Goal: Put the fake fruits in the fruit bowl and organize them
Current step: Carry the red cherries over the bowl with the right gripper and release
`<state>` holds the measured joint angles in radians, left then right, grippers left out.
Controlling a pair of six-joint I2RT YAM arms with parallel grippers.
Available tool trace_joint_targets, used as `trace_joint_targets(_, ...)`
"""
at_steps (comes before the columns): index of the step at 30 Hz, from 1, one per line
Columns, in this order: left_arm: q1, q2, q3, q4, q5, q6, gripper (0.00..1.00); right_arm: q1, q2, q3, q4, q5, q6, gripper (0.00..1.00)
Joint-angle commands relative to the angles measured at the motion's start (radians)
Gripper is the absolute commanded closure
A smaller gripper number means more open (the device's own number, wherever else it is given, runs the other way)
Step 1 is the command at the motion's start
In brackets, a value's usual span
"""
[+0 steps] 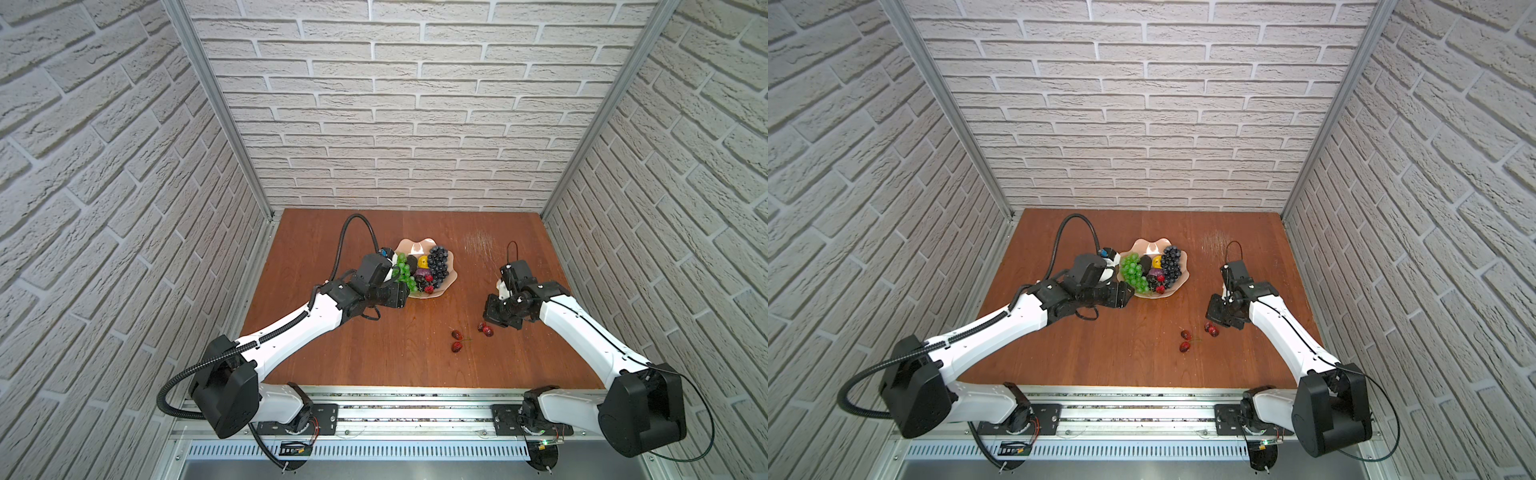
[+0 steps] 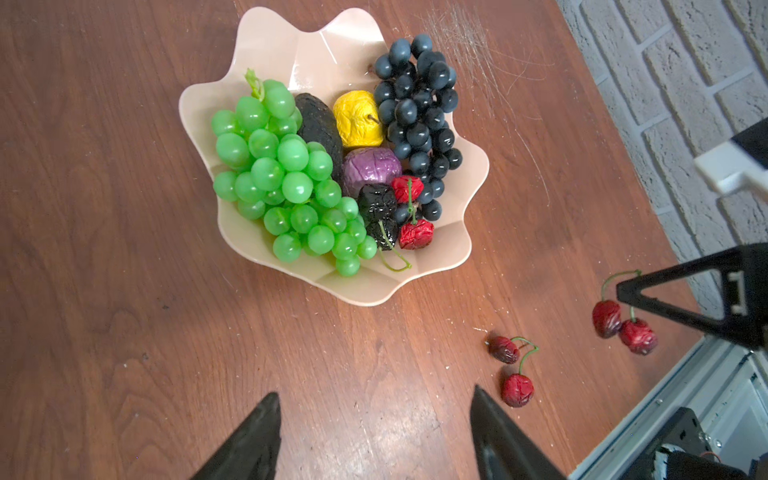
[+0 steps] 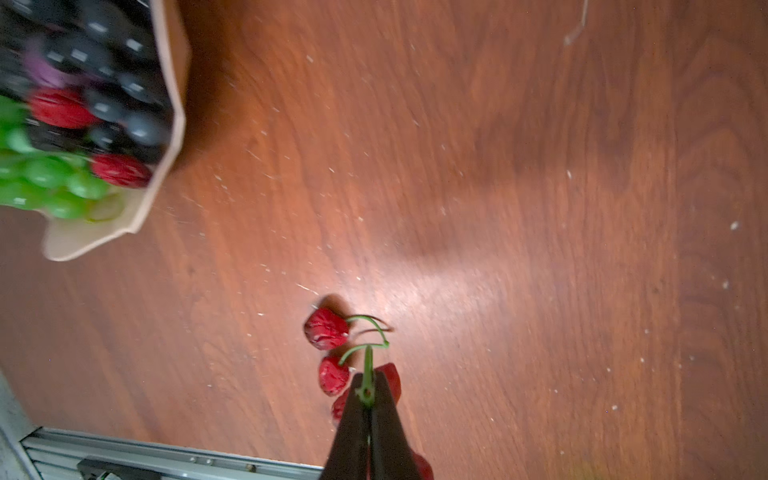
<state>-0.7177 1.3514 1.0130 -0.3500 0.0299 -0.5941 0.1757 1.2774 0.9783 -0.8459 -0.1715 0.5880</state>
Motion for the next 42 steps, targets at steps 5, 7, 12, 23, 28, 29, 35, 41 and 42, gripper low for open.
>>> trace_joint_targets(5,0.026,-0.022,0.024,-0.046,-0.073,-0.033,0.28,0.101,0.216,0.244,0.138,-0.063,-0.029,0.95)
trace_joint_targets(7,0.029,-0.030,0.024,-0.053,-0.085,-0.037,0.28,0.126,0.276,0.293,0.188,-0.076,-0.017,0.95)
trace_joint_targets(12,0.034,-0.037,0.033,-0.071,-0.099,-0.046,0.28,0.173,0.432,0.393,0.278,-0.088,0.002,0.95)
trace_joint_targets(23,0.036,-0.048,0.032,-0.088,-0.115,-0.054,0.28,0.183,0.649,0.541,0.325,-0.080,-0.020,0.95)
trace_joint_targets(28,0.038,-0.047,0.033,-0.093,-0.120,-0.050,0.28,0.184,0.672,0.514,0.346,-0.085,-0.013,0.95)
trace_joint_targets(29,0.037,-0.045,0.035,-0.094,-0.120,-0.049,0.28,0.184,0.674,0.507,0.347,-0.086,-0.012,0.95)
trace_joint_targets(35,0.038,-0.030,0.042,-0.092,-0.116,-0.050,0.28,0.185,0.630,0.479,0.347,-0.054,-0.026,0.88)
trace_joint_targets(41,0.038,-0.029,0.036,-0.084,-0.094,-0.066,0.27,0.186,0.548,0.470,0.325,-0.015,-0.065,0.75)
trace_joint_targets(42,0.038,-0.026,0.036,-0.086,-0.084,-0.067,0.26,0.187,0.536,0.472,0.323,-0.012,-0.072,0.72)
